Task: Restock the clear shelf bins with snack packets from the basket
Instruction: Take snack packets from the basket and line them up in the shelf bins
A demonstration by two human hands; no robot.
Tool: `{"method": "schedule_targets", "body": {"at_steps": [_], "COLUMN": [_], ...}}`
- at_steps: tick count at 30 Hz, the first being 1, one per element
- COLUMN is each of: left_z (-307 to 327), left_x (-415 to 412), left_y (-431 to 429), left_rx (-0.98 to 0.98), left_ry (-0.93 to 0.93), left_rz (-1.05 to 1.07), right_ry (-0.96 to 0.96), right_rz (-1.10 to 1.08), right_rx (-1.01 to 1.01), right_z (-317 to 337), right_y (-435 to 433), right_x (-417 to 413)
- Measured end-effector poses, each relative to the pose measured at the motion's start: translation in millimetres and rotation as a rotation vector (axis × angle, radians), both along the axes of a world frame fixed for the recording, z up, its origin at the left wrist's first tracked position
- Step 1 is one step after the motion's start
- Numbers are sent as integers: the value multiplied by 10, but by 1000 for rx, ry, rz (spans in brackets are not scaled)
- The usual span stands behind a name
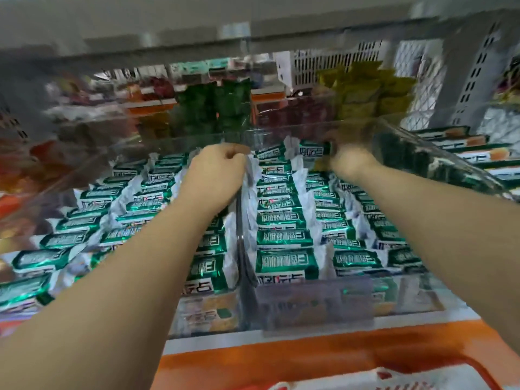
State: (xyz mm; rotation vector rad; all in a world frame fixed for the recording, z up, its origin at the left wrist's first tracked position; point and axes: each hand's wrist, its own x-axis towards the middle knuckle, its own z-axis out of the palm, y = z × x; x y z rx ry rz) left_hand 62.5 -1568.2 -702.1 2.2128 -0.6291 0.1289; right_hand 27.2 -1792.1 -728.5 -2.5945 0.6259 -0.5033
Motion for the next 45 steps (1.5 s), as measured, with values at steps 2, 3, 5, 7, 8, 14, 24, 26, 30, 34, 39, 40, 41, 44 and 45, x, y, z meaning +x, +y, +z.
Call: {"method": "schedule_targets", "body": {"at_steps": [2,3,5,7,8,14,24,26,30,34,39,40,41,44,45], "left_z": [-13,-16,-12,0,8,162,26,-227,-894,-1685,-2557,-2685,-2788,-3056,-3148], "left_x": [-3,-10,-26,-48,-54,-226,-1666,-1997,-2447,-2627,-2625,-2625,-2632,-2665,-2674], "left_y": [5,7,10,15,13,48,330,368,503,800,1249,1303,1347,1390,1387], "left_rx": [-17,-26,-35,-23,-8,185,34,-50,-136,-12,332,380,415,473,481], "left_ry": [-3,-2,1,4,6,-71,-311,-303,-237,52,446,494,531,635,653], "left_rz": [-4,-6,-5,5,10,19,-12,-64,-68,14,21,21,34,53,34], "right_ry": [3,21,54,96,110,114,-351,-456,-459,-80,492,564,636,782,806], "right_rz": [10,8,33,96,111,141,254,244,119,37,61,74,85,88,86], "right_rx": [-43,-73,-100,-75,-30,80,225,239,213,368,486,512,553,694,734], "right_z": [-14,-12,4,23,28,214,209,-25,-718,-1540,-2489,-2633,-2751,-3008,-3077], "right_y": [-14,-23,-20,-15,-13,138,1208,1452,1686,1760,1819,1840,1861,1951,1987], "right_x": [35,35,13,-45,-81,-412,-1927,-2257,-2670,-2944,-3240,-3269,-3279,-3214,-3175]}}
